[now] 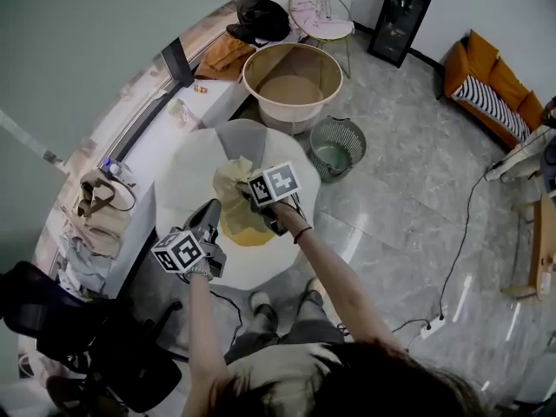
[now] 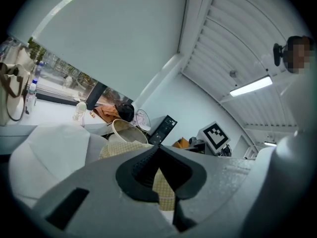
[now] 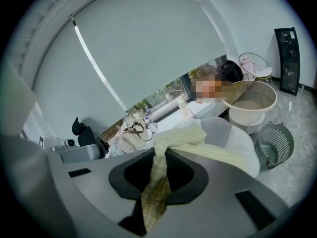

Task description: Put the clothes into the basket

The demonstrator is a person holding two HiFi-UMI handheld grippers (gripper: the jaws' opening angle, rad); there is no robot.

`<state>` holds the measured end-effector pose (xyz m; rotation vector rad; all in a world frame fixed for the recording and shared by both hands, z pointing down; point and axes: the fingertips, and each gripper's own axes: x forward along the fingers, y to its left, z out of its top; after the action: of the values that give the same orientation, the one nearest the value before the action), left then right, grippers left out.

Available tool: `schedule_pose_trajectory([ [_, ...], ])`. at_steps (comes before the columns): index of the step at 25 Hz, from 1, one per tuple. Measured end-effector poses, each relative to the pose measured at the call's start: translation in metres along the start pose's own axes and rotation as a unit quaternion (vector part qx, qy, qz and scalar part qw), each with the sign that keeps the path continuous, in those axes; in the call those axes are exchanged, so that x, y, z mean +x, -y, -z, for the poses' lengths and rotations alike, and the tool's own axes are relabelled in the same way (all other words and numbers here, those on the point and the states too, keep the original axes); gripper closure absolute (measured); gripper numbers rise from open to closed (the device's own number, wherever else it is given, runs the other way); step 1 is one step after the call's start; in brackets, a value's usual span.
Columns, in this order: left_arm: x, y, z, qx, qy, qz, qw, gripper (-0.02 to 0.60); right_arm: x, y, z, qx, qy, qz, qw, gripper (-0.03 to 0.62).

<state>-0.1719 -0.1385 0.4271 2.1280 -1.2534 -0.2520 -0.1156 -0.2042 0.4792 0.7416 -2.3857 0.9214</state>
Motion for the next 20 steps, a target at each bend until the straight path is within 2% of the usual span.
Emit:
schedule_pose_trajectory([
  [8, 0.062, 0.057, 0.001, 0.02, 0.005, 0.016, 0.9997, 0.571, -0.051, 0.05, -0.021, -0.016, 0.011, 0.001, 1.0, 0.536],
  [20, 0.14, 0.124, 0.024, 0.038, 0.002, 0.033, 0.9987, 0.571, -0.124, 0.131, -0.023, 0.002, 0.031, 0.01, 0.999, 0.536],
])
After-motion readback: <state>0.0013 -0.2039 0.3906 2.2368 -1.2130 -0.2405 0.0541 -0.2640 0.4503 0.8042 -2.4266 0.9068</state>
